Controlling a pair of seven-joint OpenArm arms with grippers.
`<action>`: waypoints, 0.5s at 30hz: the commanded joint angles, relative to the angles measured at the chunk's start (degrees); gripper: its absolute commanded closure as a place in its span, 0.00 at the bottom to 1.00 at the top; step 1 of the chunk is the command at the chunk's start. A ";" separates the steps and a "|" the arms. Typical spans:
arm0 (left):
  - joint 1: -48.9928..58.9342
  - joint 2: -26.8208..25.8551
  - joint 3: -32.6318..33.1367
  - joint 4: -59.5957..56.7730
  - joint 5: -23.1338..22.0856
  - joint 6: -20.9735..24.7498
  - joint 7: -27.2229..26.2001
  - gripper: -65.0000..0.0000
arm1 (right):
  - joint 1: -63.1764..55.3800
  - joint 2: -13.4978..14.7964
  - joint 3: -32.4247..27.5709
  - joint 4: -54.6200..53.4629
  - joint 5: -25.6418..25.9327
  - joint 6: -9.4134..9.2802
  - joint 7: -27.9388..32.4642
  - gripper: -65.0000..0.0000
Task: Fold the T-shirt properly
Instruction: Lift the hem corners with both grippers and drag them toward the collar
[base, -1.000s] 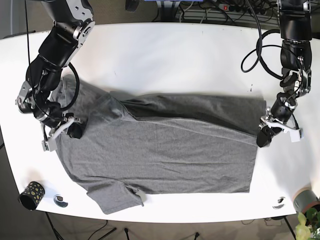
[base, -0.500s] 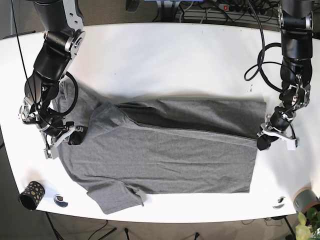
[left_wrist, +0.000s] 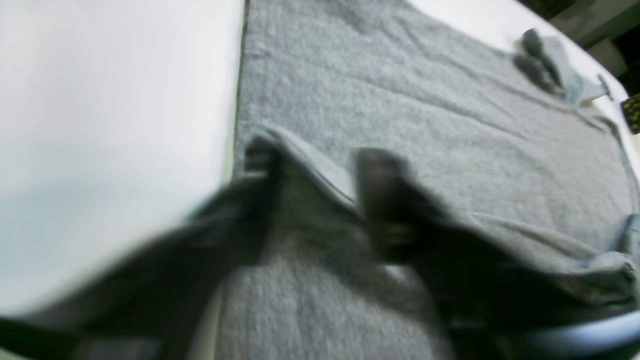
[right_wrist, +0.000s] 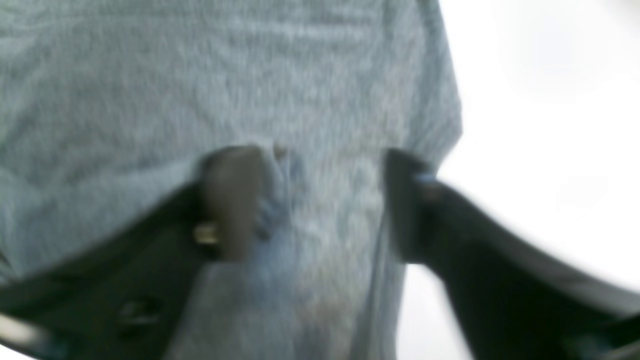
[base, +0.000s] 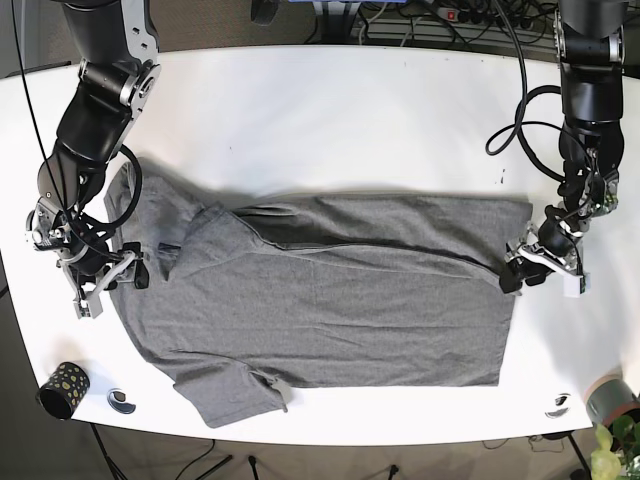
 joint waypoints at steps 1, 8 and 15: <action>-1.59 -1.28 0.90 1.28 -0.63 -0.56 -1.42 0.15 | -1.40 2.14 0.41 6.40 0.60 0.32 -2.17 0.24; 0.44 -3.65 2.75 3.12 -0.46 -0.73 1.83 0.22 | -12.56 0.12 1.82 23.80 0.43 0.32 -7.53 0.21; 9.93 -4.97 1.34 12.97 -0.46 -0.38 1.92 0.25 | -16.69 -1.64 4.28 25.47 0.52 0.32 -9.38 0.21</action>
